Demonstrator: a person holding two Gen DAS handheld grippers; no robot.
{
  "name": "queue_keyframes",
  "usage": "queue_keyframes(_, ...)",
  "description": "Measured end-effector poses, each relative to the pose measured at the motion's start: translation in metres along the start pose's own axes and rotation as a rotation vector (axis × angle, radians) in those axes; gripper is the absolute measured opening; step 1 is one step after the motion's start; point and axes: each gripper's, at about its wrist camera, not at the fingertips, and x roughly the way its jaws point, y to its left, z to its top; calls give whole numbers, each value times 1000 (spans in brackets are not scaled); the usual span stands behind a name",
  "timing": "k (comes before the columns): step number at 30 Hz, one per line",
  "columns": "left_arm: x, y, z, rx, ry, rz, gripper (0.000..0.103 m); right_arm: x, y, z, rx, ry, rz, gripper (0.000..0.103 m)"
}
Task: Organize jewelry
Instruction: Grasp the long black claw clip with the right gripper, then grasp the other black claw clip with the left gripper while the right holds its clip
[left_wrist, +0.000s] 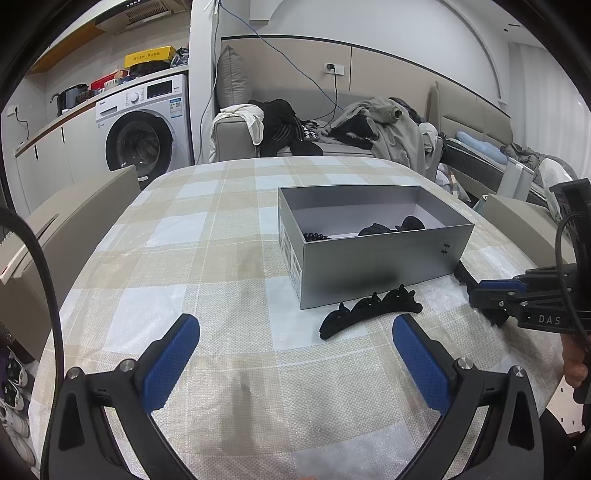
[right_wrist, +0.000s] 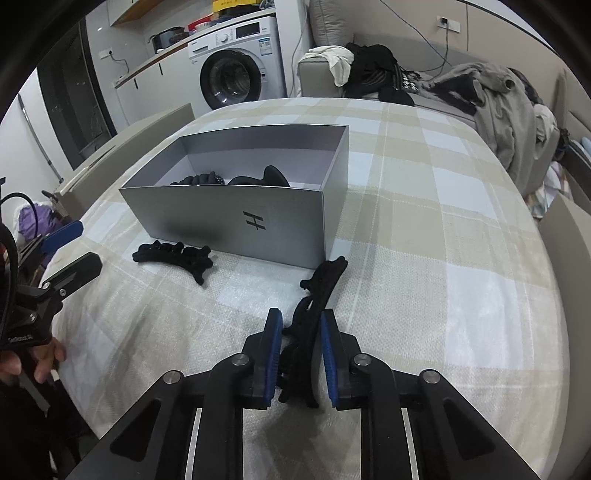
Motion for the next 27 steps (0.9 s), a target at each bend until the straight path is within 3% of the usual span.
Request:
queue_keyframes(12,1,-2,1,-25,40,-29,102,-21,2,-15,47,-89,65,19)
queue_keyframes(21,29,-10,3,-48,219,-56,101,-30,0,-12,59,-124,95,19)
queue_keyframes(24,30,-20,3,-49,235,-104,101,-30,1,-12,56,-126,94,19)
queue_keyframes(27,33,-37,5,-9,246,-105,101,-32,-2,-10,74,-129,111,19)
